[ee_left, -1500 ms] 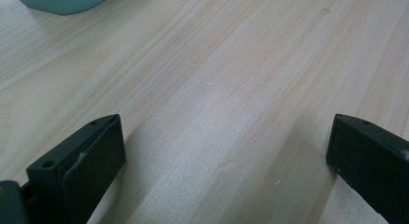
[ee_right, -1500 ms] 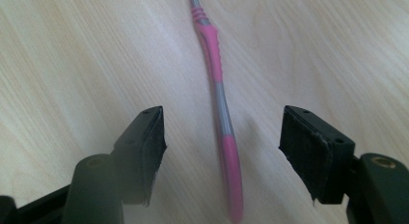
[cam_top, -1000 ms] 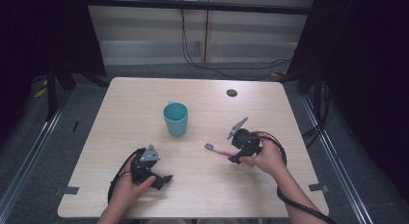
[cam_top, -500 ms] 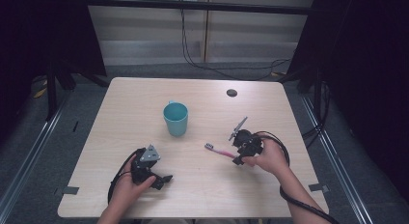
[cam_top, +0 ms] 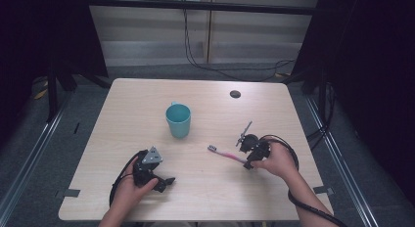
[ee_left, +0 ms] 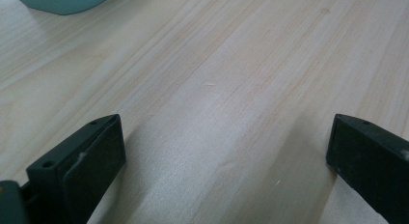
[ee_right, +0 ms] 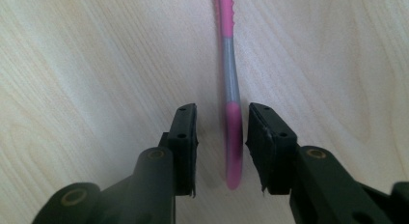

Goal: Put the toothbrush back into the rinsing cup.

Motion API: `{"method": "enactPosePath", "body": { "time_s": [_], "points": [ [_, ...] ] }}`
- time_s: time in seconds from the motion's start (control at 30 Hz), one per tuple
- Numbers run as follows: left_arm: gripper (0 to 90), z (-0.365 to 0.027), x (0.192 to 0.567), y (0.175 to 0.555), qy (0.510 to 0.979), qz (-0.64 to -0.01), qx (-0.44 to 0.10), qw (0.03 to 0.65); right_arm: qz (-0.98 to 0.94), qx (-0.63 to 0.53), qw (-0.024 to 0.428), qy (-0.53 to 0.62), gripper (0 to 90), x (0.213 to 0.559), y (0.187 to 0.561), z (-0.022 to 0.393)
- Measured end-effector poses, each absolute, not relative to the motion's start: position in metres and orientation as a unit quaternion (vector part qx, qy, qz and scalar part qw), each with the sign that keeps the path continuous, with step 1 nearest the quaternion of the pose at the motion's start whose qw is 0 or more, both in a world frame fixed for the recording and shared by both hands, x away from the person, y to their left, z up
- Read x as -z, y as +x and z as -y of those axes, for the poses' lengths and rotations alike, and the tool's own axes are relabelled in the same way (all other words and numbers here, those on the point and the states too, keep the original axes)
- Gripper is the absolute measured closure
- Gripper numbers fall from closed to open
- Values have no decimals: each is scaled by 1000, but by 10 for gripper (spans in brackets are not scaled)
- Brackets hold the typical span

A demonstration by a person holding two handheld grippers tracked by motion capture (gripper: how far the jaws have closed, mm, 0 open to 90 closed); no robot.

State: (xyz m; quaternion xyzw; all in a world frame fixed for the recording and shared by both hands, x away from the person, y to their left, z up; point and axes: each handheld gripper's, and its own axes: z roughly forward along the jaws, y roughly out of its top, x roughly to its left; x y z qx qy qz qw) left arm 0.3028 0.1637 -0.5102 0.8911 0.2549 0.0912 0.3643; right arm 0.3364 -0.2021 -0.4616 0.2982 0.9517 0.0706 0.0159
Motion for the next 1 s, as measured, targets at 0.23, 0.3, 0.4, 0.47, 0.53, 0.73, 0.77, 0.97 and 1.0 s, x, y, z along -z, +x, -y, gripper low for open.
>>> {"method": "enactPosePath", "body": {
  "time_s": [0.23,0.3,0.4,0.47,0.53,0.73,0.77,0.97,1.0],
  "points": [
    [0,-164,510,303,891,-255,-91,364,-951,-59,1,303,743,462,339,205],
    [0,-164,510,303,891,-255,-91,364,-952,-52,-2,301,744,464,339,206],
    [0,-164,510,303,891,-255,-91,364,-951,-45,-4,305,751,466,339,206],
    [0,-164,510,303,891,-255,-91,364,-951,-44,-4,305,762,468,339,207],
    [0,-164,510,303,891,-255,-91,364,-951,-45,-6,305,809,468,340,206],
    [0,-164,510,303,891,-255,-91,364,-949,-41,-13,311,819,468,341,205],
    [0,-164,510,303,891,-255,-91,364,-949,-41,-12,313,820,468,341,205],
    [0,-164,510,303,891,-255,-92,364,-946,-45,-11,322,822,467,336,208],
    [0,-164,510,303,891,-255,-91,364,-946,-45,-9,321,822,467,336,209]
  ]
}}
